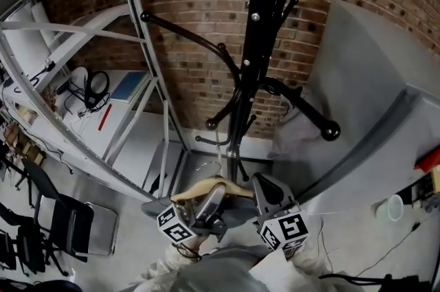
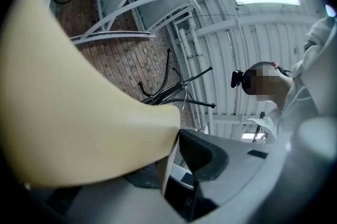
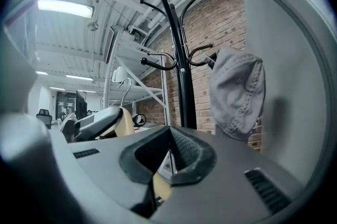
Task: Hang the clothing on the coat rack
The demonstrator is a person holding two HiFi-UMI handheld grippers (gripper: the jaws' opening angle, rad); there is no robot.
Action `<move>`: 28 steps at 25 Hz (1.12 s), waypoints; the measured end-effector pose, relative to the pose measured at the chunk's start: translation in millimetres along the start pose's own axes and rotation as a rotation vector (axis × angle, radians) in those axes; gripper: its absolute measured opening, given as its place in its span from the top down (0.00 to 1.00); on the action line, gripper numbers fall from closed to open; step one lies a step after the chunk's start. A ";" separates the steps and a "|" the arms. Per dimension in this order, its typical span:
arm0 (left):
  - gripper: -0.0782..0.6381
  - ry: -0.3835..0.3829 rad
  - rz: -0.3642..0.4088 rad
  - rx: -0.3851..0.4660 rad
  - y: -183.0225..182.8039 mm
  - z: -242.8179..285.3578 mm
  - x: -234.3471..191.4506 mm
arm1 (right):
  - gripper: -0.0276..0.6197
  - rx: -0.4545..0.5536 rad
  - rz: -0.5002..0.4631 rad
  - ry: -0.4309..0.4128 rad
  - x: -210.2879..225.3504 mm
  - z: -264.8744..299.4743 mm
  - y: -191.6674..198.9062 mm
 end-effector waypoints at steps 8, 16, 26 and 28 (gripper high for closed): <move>0.75 0.138 -0.069 -0.107 -1.7 -4.6 6.0 | 0.92 0.017 0.035 0.184 -28.0 -27.8 7.3; 0.75 0.212 -0.080 -0.172 -2.4 -15.9 19.4 | 0.92 0.033 0.039 0.312 -61.9 -58.9 10.7; 0.75 0.238 -0.063 -0.197 0.8 -6.8 23.1 | 0.92 0.055 0.018 0.388 -65.0 -79.7 3.6; 0.75 0.239 -0.058 -0.189 -1.0 -1.8 21.7 | 0.92 0.062 0.013 0.386 -61.4 -80.2 1.5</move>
Point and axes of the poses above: the fingertips, and each gripper's own axes: z forward along the fingers, x to its right, y out of its underside, the point moved 7 cm from there along -z, backward along the fingers, and after that the axes turned 8 degrees about -x, right-handed, at the moved point
